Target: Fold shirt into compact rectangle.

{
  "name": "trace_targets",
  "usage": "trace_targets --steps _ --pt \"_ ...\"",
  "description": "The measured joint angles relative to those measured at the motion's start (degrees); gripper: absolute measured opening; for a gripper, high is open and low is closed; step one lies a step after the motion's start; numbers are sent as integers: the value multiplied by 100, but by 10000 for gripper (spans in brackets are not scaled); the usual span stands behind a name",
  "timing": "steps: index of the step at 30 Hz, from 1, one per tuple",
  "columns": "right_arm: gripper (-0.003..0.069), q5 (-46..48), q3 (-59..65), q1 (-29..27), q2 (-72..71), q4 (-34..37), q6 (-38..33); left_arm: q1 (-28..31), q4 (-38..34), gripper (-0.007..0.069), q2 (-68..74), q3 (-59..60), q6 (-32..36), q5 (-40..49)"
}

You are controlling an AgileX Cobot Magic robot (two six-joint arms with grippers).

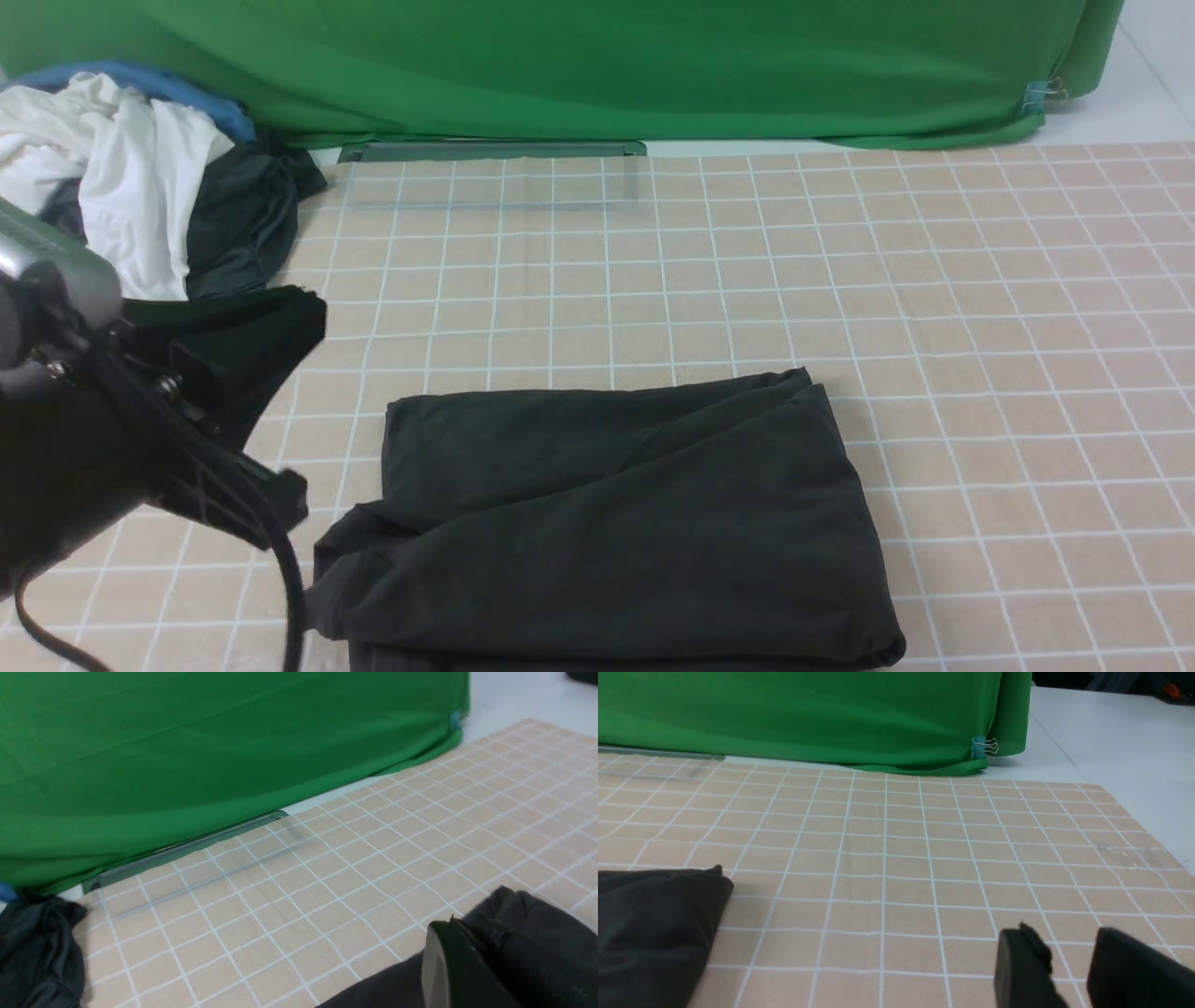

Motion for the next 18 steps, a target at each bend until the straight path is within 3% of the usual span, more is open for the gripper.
trace_targets --steps 1,2,4,12,18 --pt "242 0 0 0 0 0 0 27 316 18 -43 70 -251 -78" --pt "242 0 0 0 0 0 0 95 1015 18 -199 240 -1158 -209" --pt "242 0 0 0 0 0 0 359 1925 18 -613 516 -2326 -225" --pt "242 0 0 0 0 0 0 1866 1629 18 -2381 1930 -2682 -303" --pt "242 0 0 0 0 0 0 2417 1403 18 -3628 2853 -3255 -217"
